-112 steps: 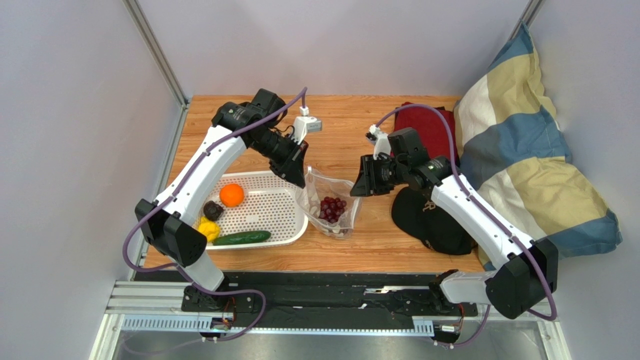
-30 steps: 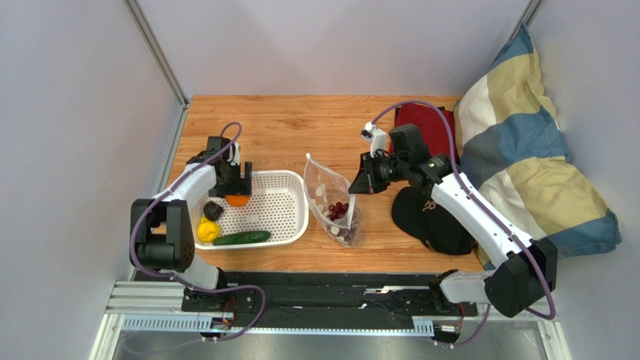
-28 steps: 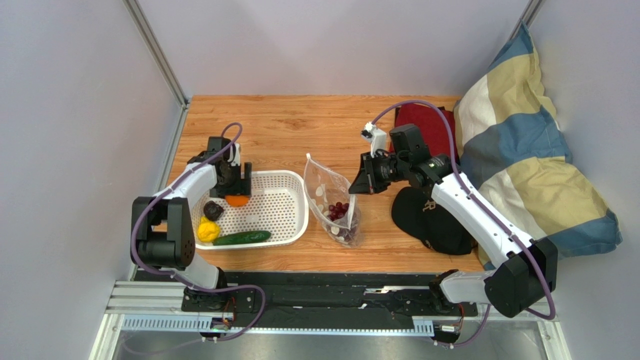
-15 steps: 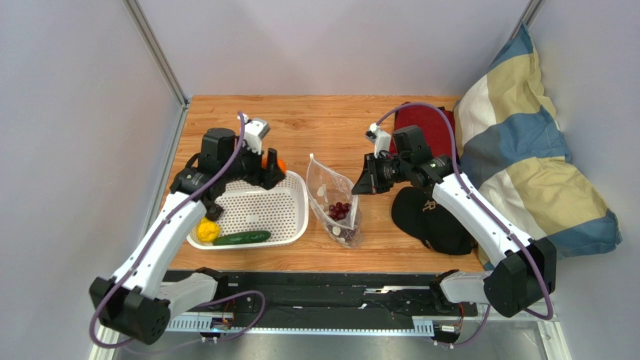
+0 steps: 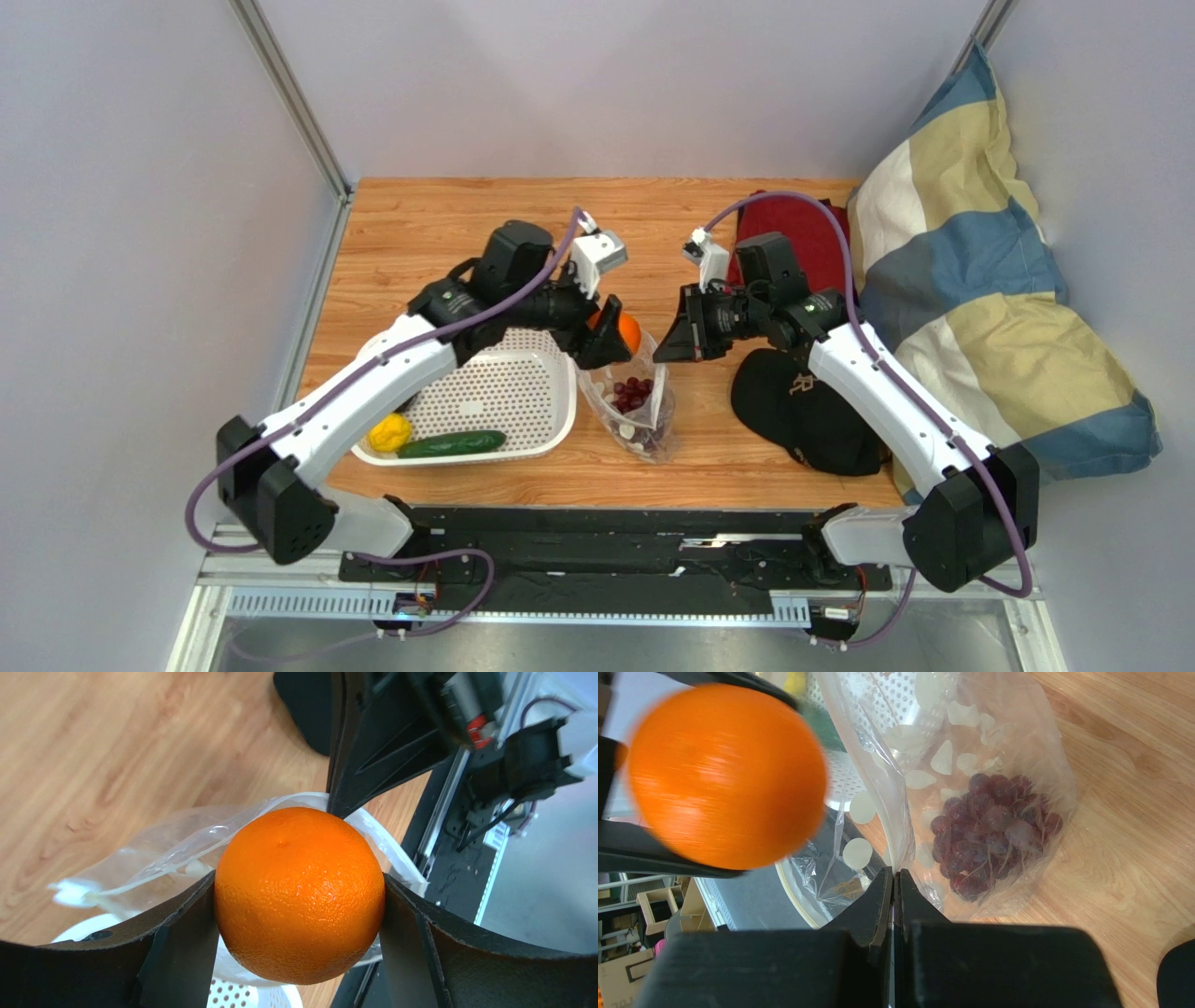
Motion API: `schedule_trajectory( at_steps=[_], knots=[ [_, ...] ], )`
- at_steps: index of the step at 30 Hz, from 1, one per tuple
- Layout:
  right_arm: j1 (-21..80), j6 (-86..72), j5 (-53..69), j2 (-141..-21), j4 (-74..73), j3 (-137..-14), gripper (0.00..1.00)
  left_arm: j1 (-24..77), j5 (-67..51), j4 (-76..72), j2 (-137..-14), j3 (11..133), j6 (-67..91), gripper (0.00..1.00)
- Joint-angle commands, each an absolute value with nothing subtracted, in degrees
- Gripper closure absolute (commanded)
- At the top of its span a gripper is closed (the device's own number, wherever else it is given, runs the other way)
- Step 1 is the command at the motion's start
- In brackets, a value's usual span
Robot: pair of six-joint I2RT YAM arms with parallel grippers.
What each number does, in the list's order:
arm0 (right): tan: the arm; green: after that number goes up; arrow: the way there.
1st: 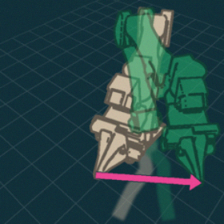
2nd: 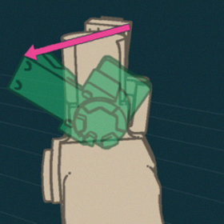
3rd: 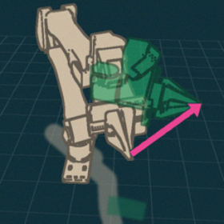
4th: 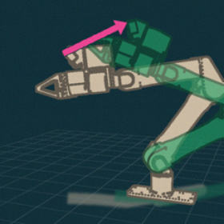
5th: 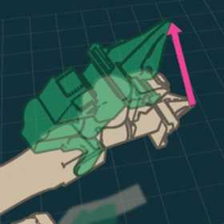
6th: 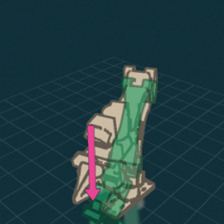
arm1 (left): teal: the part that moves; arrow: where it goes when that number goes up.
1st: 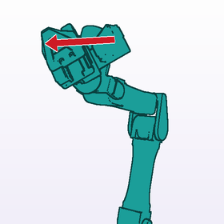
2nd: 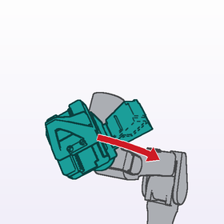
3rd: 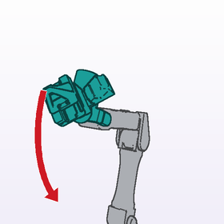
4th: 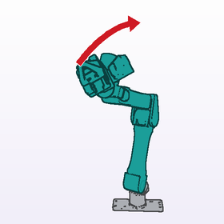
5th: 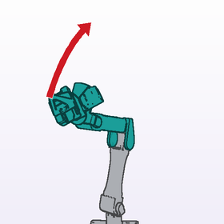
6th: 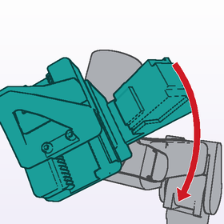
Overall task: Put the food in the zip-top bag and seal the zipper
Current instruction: Place the fake fruit in the zipper food storage bag, then pick up the fake fruit from the bin.
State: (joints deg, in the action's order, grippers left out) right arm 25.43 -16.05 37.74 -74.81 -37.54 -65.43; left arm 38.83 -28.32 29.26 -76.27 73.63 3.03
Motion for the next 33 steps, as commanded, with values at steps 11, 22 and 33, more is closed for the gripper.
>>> schedule_trajectory(
  at_steps=[11,22,33],
  knots=[
    [25.2,-14.6,39.2,-74.1,-35.8,-66.6,1.0,30.3,-30.4,46.7,-73.8,81.3,-8.2,0.01],
    [25.2,-13.0,39.9,-75.9,-37.2,-68.1,1.0,-7.4,-27.8,62.0,-71.4,68.9,-16.2,0.12],
    [25.2,-12.4,38.9,-75.8,-36.8,-67.9,1.0,-13.7,-18.5,57.4,-80.1,63.0,-21.7,0.12]
  ],
)
